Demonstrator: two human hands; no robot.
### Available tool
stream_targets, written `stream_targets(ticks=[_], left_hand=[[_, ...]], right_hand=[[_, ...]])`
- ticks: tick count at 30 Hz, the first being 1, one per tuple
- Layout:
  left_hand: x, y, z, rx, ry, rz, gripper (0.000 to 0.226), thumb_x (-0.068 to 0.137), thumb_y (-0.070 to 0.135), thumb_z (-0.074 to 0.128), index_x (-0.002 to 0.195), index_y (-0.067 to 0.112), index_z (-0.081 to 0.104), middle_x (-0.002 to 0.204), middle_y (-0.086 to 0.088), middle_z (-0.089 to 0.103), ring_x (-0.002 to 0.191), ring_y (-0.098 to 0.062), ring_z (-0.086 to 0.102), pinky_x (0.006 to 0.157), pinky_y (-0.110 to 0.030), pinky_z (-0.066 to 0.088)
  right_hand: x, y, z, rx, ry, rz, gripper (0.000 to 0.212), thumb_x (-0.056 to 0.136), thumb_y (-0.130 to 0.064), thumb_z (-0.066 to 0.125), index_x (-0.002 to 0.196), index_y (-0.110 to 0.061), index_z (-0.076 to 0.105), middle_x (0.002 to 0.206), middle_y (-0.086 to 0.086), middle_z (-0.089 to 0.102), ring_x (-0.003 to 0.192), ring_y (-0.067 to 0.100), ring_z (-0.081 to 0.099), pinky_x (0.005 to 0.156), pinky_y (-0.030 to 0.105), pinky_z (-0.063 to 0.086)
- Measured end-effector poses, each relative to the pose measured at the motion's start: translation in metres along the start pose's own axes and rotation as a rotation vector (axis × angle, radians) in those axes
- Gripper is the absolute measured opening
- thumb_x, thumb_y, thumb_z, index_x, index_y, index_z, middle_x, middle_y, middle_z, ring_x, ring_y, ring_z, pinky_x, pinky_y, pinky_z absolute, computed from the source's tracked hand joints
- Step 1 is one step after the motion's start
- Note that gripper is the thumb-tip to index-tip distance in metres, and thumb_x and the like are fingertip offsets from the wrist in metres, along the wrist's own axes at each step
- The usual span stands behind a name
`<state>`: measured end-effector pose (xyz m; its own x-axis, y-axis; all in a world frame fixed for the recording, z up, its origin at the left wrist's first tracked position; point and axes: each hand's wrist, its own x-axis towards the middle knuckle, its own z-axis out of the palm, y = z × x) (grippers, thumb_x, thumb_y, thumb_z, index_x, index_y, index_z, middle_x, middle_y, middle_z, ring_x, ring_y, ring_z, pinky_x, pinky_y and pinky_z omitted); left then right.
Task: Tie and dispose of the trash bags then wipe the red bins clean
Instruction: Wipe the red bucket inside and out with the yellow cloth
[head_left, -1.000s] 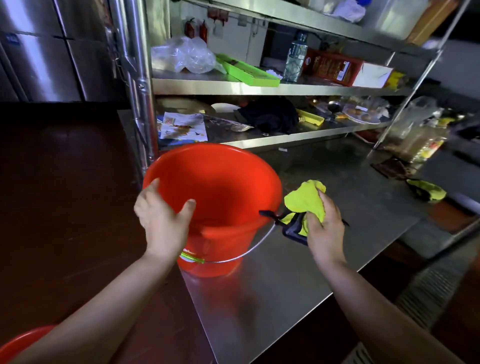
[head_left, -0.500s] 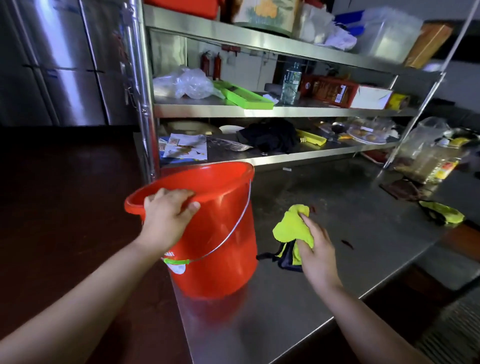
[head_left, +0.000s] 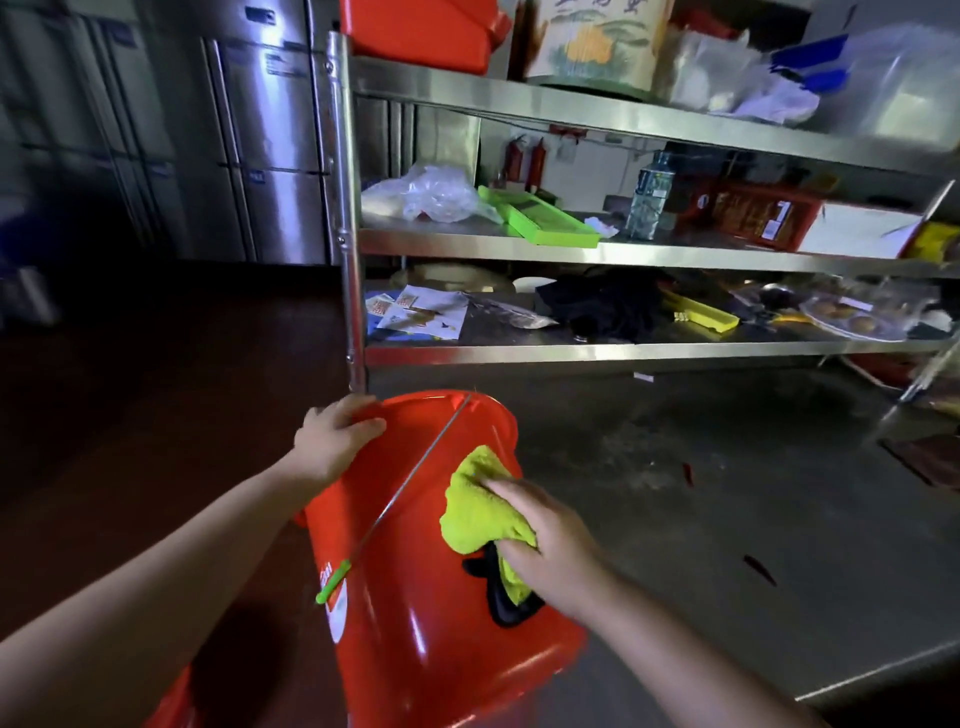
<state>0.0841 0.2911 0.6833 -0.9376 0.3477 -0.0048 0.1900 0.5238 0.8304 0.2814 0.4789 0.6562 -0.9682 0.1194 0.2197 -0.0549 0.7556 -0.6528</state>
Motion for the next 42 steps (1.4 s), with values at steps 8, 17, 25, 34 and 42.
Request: stream_targets(ticks=[8, 17, 25, 34, 42], left_hand=[[0.005, 0.009, 0.012, 0.498, -0.096, 0.213, 0.103, 0.065, 0.062, 0.062, 0.149, 0.02, 0.02, 0.149, -0.011, 0.03, 0.138, -0.027, 0.027, 0.113, -0.035, 0.023], [0.025, 0.002, -0.006, 0.232, -0.061, 0.131, 0.034, 0.094, 0.039, 0.051, 0.124, 0.025, 0.061, 0.117, -0.002, 0.064, 0.106, -0.01, 0.055, 0.086, -0.02, 0.037], [0.037, -0.009, -0.007, 0.083, -0.051, 0.089, 0.04, 0.095, 0.041, 0.048, 0.119, 0.014, 0.064, 0.118, -0.003, 0.065, 0.106, -0.011, 0.057, 0.091, -0.021, 0.039], [0.036, -0.013, -0.009, -0.009, -0.085, 0.057, 0.035, 0.096, 0.041, 0.046, 0.112, 0.018, 0.066, 0.105, 0.001, 0.065, 0.094, -0.01, 0.06, 0.087, -0.023, 0.043], [0.032, -0.002, -0.018, -0.102, -0.087, 0.008, 0.021, 0.095, 0.023, 0.051, 0.097, 0.01, 0.067, 0.08, -0.002, 0.062, 0.069, -0.01, 0.056, 0.056, -0.012, 0.048]], right_hand=[[0.016, 0.003, -0.024, 0.223, -0.108, 0.076, 0.052, 0.067, -0.017, 0.05, 0.106, -0.048, 0.064, 0.109, -0.036, 0.059, 0.103, -0.017, 0.053, 0.086, 0.001, 0.037], [0.051, -0.016, -0.037, -0.073, -0.423, 0.041, 0.072, 0.073, -0.057, 0.058, 0.14, -0.048, 0.032, 0.15, -0.017, 0.03, 0.14, 0.005, 0.025, 0.111, 0.026, 0.026], [0.085, -0.016, 0.035, -0.605, -0.273, -0.202, 0.082, 0.079, -0.077, 0.017, 0.148, -0.039, -0.007, 0.155, 0.0, -0.026, 0.139, 0.022, -0.033, 0.115, 0.045, -0.017], [0.096, -0.013, 0.044, -0.604, -0.233, -0.272, 0.076, 0.08, -0.071, 0.018, 0.148, -0.044, 0.0, 0.158, -0.006, -0.017, 0.142, 0.016, -0.027, 0.117, 0.045, -0.012], [-0.002, 0.015, 0.019, -0.417, -0.28, -0.301, 0.072, 0.084, -0.063, 0.031, 0.147, -0.046, 0.0, 0.158, -0.009, -0.014, 0.142, 0.011, -0.026, 0.115, 0.034, -0.015]])
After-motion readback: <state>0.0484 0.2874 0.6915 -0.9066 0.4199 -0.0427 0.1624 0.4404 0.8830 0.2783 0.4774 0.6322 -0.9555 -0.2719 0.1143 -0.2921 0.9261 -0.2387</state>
